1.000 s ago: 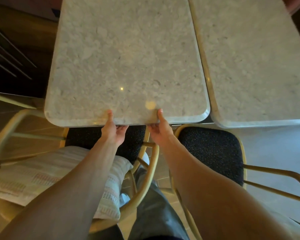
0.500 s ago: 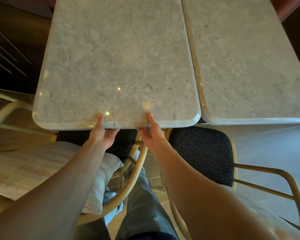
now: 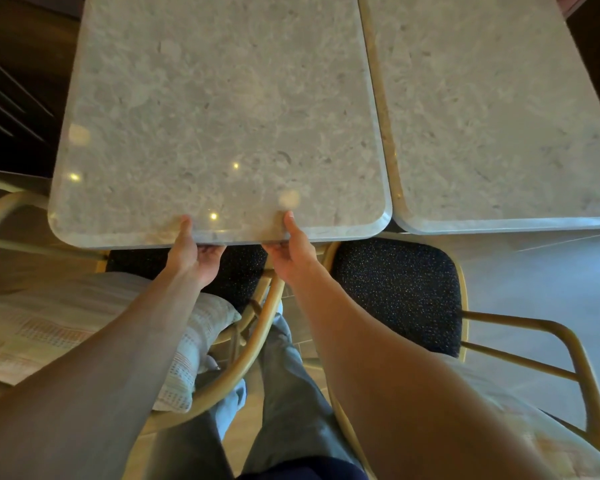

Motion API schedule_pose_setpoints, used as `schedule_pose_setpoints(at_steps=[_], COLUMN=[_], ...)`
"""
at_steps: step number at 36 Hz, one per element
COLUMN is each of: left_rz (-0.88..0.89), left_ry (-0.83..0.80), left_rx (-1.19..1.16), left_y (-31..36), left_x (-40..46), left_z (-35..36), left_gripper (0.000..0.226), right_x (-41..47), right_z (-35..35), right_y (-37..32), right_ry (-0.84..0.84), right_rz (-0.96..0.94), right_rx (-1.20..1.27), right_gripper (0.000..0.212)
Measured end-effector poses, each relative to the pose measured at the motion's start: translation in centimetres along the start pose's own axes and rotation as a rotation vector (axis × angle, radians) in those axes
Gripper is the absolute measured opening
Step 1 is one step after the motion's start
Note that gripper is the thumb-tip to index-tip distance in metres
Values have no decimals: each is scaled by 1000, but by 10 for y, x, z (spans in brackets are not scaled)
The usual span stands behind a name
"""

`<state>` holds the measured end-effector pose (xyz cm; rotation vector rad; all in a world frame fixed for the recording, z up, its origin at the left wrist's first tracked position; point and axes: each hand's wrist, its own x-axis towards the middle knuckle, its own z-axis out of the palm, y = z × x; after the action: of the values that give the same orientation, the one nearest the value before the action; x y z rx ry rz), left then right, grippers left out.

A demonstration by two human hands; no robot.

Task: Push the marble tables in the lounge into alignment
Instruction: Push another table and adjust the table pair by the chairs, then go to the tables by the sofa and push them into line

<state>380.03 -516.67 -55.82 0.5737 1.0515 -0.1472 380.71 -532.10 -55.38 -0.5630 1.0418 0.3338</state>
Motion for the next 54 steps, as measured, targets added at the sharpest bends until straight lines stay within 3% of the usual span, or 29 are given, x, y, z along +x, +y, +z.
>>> schedule_pose_setpoints(at_steps=[9, 16, 20, 26, 30, 35, 40, 45, 54], left_rz=[-30, -14, 206, 674, 820, 914, 903, 757, 280], left_ry=[-53, 25, -219, -632, -897, -1207, -1457, -1680, -2005], left_rx=[-8, 584, 752, 867, 877, 856, 868, 884, 943], left_y=[3, 2, 3, 16, -3, -49, -116, -216, -417], left_x=[-4, -53, -124, -258, -347, -451, -532, -614, -761], left_z=[-4, 8, 50, 97, 114, 109, 78, 9, -171], left_gripper=[38, 29, 31, 30, 31, 36, 35, 34, 42], right_x=[-2, -37, -98, -251, -349, -448, -528, -602, -752], right_z=[1, -4, 10, 14, -25, -97, -188, -314, -567], right_y=[0, -20, -33, -66, -85, -99, -86, -35, 100], right_ry=[-13, 88, 43, -62, -76, 21, 219, 405, 736], right_rz=[6, -40, -242, -864, -1192, -1384, -1554, -1623, -1721], right_rx=[-2, -479, -594, -420, -352, -149, -46, 57, 326], right_gripper=[54, 33, 32, 19, 27, 30, 31, 51, 29])
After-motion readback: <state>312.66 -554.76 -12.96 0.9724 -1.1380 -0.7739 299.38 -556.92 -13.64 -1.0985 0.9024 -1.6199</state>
